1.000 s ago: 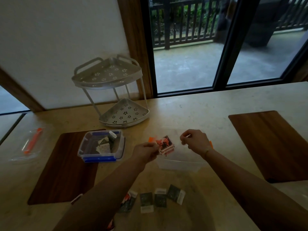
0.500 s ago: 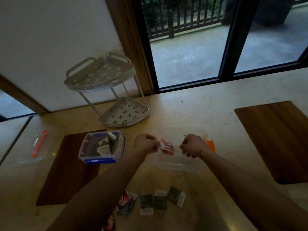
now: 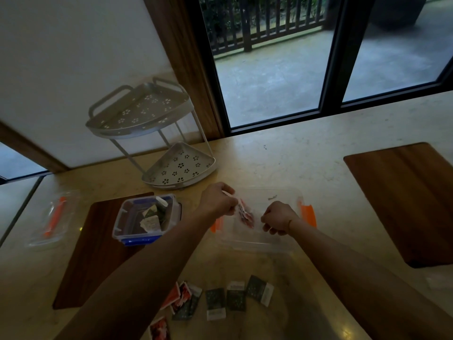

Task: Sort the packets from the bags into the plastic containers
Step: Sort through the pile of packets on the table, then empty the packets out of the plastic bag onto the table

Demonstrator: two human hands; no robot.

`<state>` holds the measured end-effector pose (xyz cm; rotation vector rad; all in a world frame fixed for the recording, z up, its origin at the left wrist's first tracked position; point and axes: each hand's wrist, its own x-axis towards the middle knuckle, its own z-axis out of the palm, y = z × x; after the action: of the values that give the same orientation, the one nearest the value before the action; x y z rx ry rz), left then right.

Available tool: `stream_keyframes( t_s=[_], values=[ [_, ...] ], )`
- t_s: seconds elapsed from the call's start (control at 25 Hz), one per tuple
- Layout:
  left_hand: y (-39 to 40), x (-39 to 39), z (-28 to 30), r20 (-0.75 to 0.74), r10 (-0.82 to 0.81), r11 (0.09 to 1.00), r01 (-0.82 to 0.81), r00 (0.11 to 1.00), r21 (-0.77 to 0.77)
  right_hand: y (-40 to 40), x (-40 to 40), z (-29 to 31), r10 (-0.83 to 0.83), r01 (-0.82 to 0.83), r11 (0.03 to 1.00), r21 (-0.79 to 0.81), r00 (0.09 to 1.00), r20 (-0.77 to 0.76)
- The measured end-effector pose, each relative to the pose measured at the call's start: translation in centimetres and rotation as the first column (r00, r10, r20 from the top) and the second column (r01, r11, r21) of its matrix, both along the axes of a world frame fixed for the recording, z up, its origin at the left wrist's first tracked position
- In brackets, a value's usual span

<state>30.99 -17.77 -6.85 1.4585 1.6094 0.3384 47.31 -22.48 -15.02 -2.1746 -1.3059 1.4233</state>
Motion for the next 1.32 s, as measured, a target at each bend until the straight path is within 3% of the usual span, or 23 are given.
stream_keyframes(
  t_s=[0.24, 0.6, 0.76, 0.92, 1.08, 1.2, 1.32],
  values=[
    [0.5, -0.2, 0.3, -0.191, -0.13, 0.978, 0.158, 0.973, 0.137, -0.2, -0.1, -0.1, -0.054, 0.051, 0.998, -0.038, 0.996, -0.072],
    [0.4, -0.6, 0.7, -0.175, -0.136, 0.976, 0.162, 0.975, 0.147, -0.4, -0.1, 0.4, -0.107, 0.107, 0.994, -0.003, 0.99, -0.087],
    [-0.1, -1.8, 1.0, -0.13, -0.114, 0.98, 0.133, 0.985, 0.151, -1.1, 0.0, 1.5, -0.193, 0.209, 0.973, 0.102, 0.97, -0.145],
    [-1.1, -3.1, 1.0, -0.055, -0.118, 0.985, 0.124, 0.991, 0.116, -2.0, -0.1, 3.8, -0.275, 0.316, 0.929, 0.191, 0.938, -0.213],
    [-2.4, -4.4, 0.8, 0.0, -0.162, 0.985, 0.162, 0.987, 0.058, -3.8, -1.0, 6.0, -0.385, 0.484, 0.846, 0.224, 0.844, -0.373],
    [-3.7, -5.4, 0.8, 0.022, -0.255, 0.967, 0.255, 0.967, -0.004, -5.6, -1.8, 7.7, -0.421, 0.585, 0.76, 0.282, 0.774, -0.473],
    [-4.8, -5.9, 0.7, 0.022, -0.399, 0.916, 0.399, 0.917, -0.032, -7.5, -2.5, 8.8, -0.43, 0.605, 0.702, 0.376, 0.781, -0.453]
  ],
)
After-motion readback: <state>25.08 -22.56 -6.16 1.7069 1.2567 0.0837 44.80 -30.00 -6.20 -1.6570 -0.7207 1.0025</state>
